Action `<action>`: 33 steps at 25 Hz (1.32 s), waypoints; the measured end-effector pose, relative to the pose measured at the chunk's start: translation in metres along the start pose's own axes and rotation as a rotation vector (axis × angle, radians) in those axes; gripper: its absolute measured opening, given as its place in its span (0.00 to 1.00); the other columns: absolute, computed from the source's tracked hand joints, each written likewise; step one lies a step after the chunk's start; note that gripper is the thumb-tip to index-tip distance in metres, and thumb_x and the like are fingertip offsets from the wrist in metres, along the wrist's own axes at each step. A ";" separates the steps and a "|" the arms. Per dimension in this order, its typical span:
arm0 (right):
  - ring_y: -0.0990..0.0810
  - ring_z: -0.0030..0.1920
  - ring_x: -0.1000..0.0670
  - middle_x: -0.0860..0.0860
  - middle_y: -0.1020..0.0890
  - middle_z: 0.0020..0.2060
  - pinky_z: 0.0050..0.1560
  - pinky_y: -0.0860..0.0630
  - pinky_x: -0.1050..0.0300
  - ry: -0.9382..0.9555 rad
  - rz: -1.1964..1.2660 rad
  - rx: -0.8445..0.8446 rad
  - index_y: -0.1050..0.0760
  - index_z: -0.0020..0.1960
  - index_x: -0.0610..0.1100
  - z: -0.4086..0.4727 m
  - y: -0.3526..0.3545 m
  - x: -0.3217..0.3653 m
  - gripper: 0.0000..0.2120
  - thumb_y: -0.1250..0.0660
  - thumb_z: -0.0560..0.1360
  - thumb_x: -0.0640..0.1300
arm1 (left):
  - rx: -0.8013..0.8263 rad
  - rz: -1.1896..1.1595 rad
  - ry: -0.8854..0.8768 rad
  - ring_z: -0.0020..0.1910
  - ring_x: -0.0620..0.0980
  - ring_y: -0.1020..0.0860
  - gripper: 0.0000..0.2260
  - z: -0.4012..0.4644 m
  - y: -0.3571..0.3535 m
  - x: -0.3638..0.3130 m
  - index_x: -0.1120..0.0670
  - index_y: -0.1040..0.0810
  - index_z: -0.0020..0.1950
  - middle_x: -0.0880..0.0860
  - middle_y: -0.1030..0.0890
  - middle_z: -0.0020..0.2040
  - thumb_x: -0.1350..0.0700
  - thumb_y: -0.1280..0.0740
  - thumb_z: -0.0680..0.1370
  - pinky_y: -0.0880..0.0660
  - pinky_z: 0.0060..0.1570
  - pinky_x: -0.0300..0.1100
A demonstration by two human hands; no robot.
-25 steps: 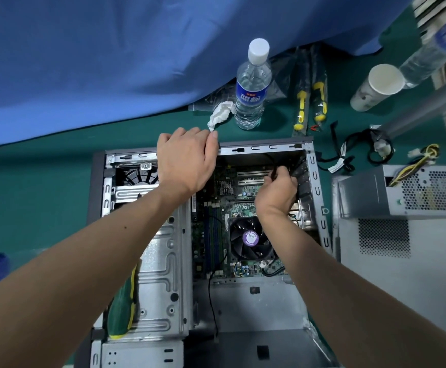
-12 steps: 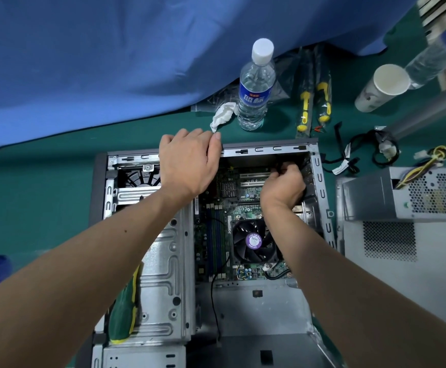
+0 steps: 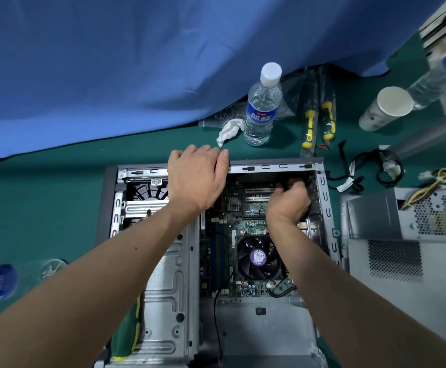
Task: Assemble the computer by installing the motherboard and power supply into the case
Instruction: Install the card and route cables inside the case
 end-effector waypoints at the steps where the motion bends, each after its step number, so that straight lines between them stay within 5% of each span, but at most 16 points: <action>1: 0.18 0.53 0.38 0.38 0.17 0.50 0.52 0.22 0.48 -0.002 0.000 0.003 0.22 0.52 0.37 0.001 0.000 0.001 0.05 0.32 0.77 0.37 | -0.002 -0.002 0.003 0.40 0.50 0.32 0.18 0.001 0.000 0.000 0.48 0.32 0.39 0.44 0.30 0.38 0.46 0.52 0.84 0.36 0.49 0.49; 33: 0.18 0.53 0.35 0.38 0.17 0.52 0.49 0.22 0.47 -0.075 -0.051 -0.023 0.20 0.52 0.38 0.005 -0.004 0.010 0.07 0.30 0.75 0.38 | -0.007 -0.016 0.010 0.40 0.49 0.32 0.19 0.001 0.000 0.002 0.48 0.30 0.38 0.44 0.29 0.37 0.46 0.52 0.84 0.37 0.48 0.48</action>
Point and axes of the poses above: each hand's wrist, its own z-axis towards the middle knuckle, its own y-axis out of the back of the hand, x = y × z, the point moved 1 cm from there along z, towards the middle knuckle
